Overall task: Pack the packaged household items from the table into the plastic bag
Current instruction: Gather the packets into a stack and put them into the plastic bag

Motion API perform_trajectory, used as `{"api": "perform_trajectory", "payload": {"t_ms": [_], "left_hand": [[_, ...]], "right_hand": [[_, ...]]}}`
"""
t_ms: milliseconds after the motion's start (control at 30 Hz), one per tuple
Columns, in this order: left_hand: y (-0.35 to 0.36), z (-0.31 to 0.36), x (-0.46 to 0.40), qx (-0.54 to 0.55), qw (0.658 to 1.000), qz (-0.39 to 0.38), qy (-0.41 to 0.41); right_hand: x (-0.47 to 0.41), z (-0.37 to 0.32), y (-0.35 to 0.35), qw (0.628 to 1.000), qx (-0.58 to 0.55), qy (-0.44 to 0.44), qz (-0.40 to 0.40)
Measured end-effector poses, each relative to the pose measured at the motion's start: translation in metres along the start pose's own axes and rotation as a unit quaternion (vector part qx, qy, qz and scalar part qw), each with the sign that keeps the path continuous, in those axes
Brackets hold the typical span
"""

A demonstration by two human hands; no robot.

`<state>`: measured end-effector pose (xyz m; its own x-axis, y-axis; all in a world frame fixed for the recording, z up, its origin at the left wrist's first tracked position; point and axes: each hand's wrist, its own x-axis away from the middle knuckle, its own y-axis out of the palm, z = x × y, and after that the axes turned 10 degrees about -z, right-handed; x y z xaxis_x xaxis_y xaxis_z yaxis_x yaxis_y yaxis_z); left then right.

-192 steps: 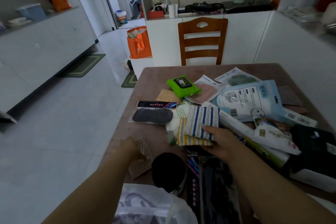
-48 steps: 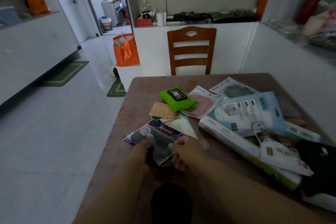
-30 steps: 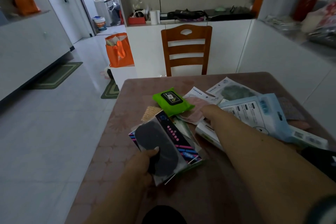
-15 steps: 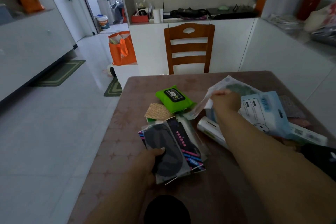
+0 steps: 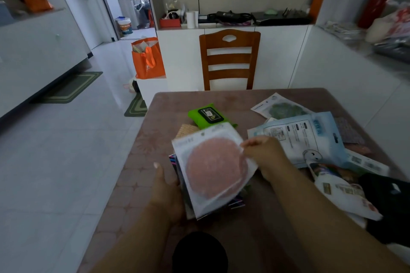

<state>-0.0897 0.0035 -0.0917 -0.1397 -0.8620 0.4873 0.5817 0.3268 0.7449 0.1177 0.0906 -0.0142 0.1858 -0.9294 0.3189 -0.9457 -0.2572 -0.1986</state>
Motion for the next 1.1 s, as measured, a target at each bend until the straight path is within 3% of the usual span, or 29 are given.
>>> {"api": "perform_trajectory", "payload": {"t_ms": [100, 200, 267, 400, 467, 500, 567, 633, 700, 767, 833, 900, 1033, 1100], "left_hand": [[0.003, -0.008, -0.007, -0.163, 0.984, 0.065, 0.021], [0.006, -0.018, -0.015, -0.268, 0.948, 0.164, 0.046], [0.008, -0.019, -0.017, -0.272, 0.947, 0.164, 0.045], [0.009, -0.018, -0.015, -0.259, 0.952, 0.15, 0.057], [0.011, -0.019, -0.013, -0.256, 0.954, 0.143, 0.059], [0.012, -0.019, -0.012, -0.255, 0.955, 0.139, 0.056], [0.013, -0.018, -0.011, -0.252, 0.957, 0.138, 0.047], [0.014, -0.018, -0.009, -0.232, 0.961, 0.143, 0.035], [0.016, -0.016, -0.006, -0.185, 0.973, 0.138, 0.031], [0.011, -0.013, -0.008, -0.163, 0.978, 0.121, 0.044], [0.005, -0.008, -0.008, -0.143, 0.983, 0.096, 0.057], [0.006, -0.006, -0.006, -0.147, 0.984, 0.071, 0.066], [0.02, -0.013, 0.0, -0.266, 0.959, 0.079, 0.048], [0.023, -0.012, -0.002, -0.295, 0.948, 0.098, 0.068]], "right_hand": [[-0.014, 0.025, -0.001, 0.981, 0.188, -0.021, -0.049], [-0.048, 0.021, -0.024, 0.935, 0.333, -0.096, 0.072], [-0.074, 0.013, -0.049, 0.88, 0.447, -0.104, 0.118], [-0.102, 0.006, -0.088, 0.726, 0.684, 0.066, 0.029], [-0.105, 0.001, -0.089, 0.68, 0.73, 0.062, 0.024], [-0.102, -0.007, -0.086, 0.675, 0.736, 0.048, 0.021], [-0.096, -0.028, -0.079, 0.712, 0.7, 0.011, 0.05], [-0.088, -0.057, -0.08, 0.797, 0.596, -0.05, 0.088], [-0.071, -0.085, -0.082, 0.903, 0.421, -0.076, 0.04], [-0.052, -0.093, -0.068, 0.974, 0.213, -0.058, -0.046], [-0.041, -0.071, -0.035, 0.989, 0.103, -0.012, -0.106], [-0.033, -0.025, 0.006, 0.988, 0.076, 0.046, -0.127], [-0.024, 0.031, 0.041, 0.985, 0.103, 0.064, -0.122], [-0.032, 0.025, 0.026, 0.986, 0.151, 0.025, -0.062]]}}
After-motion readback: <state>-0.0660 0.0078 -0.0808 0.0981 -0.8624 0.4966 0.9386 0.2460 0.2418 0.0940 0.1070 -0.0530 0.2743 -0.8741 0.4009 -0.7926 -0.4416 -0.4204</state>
